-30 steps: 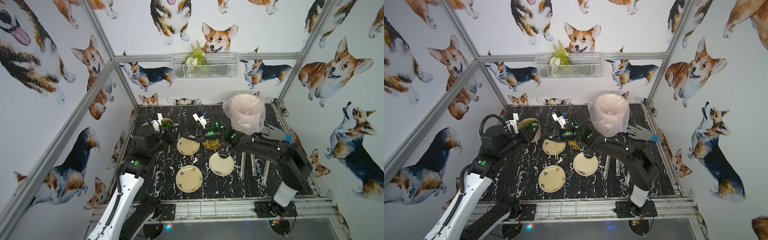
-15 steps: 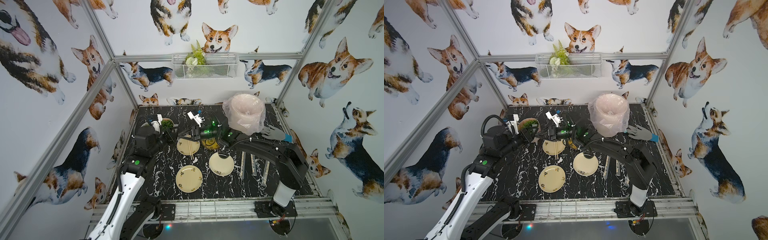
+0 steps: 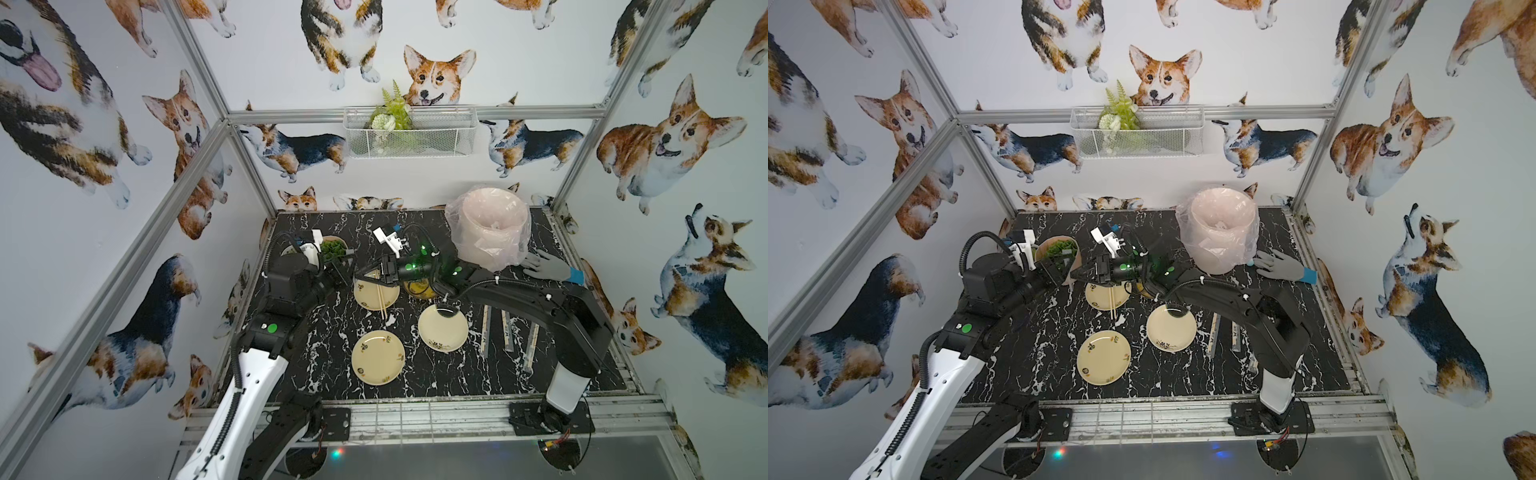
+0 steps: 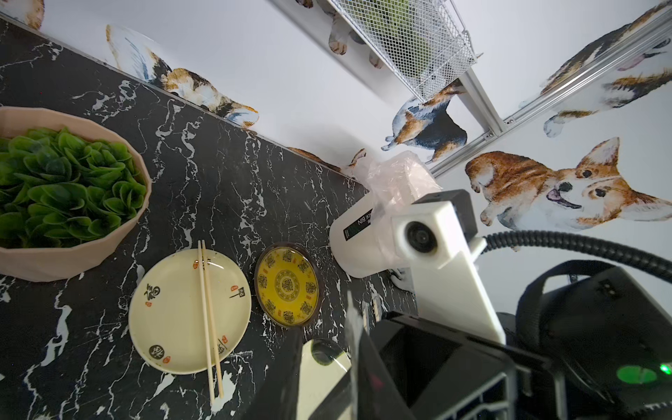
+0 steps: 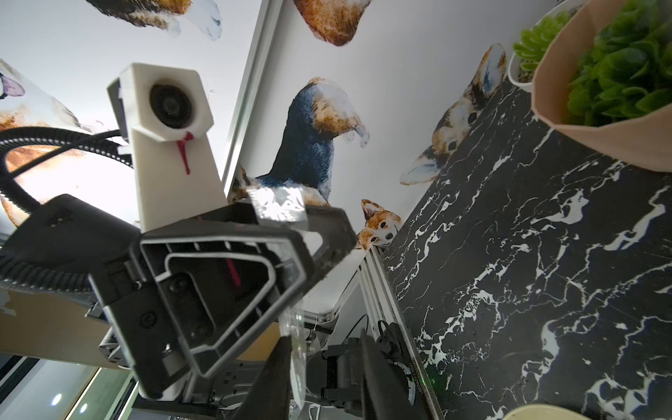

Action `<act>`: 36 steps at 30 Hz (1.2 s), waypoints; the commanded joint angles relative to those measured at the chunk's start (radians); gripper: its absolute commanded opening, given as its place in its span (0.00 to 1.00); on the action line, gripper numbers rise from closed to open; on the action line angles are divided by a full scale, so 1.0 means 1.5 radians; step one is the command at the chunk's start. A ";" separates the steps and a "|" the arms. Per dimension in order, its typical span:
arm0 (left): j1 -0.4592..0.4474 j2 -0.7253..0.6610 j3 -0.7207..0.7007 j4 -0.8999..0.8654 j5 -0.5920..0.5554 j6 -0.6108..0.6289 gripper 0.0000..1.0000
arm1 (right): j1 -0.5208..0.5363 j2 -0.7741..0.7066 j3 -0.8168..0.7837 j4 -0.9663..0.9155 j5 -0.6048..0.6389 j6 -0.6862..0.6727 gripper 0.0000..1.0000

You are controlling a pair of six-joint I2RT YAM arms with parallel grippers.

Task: Remove the packaging of disposable chopsticks
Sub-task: Place the packet bag in the trash bin.

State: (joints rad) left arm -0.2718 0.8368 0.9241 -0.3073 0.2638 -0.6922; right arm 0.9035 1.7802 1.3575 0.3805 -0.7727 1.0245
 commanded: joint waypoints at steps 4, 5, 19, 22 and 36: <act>0.000 -0.001 0.004 0.025 0.016 -0.001 0.27 | 0.002 -0.001 -0.001 0.017 0.001 0.018 0.33; 0.000 -0.001 0.003 0.026 0.017 -0.004 0.27 | 0.002 0.000 0.001 0.024 0.000 0.022 0.32; 0.000 -0.003 0.000 0.043 0.019 -0.018 0.27 | 0.005 0.024 0.017 0.077 -0.016 0.066 0.30; 0.000 -0.002 -0.001 0.050 0.019 -0.024 0.27 | 0.005 0.024 0.015 0.078 -0.015 0.065 0.35; 0.000 -0.003 -0.013 0.067 0.015 -0.049 0.27 | 0.007 0.028 0.023 0.079 -0.021 0.065 0.19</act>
State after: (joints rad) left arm -0.2718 0.8356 0.9047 -0.2447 0.2893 -0.7563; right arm 0.9119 1.8221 1.3834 0.4461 -0.7891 1.0996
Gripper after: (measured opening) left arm 0.268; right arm 0.202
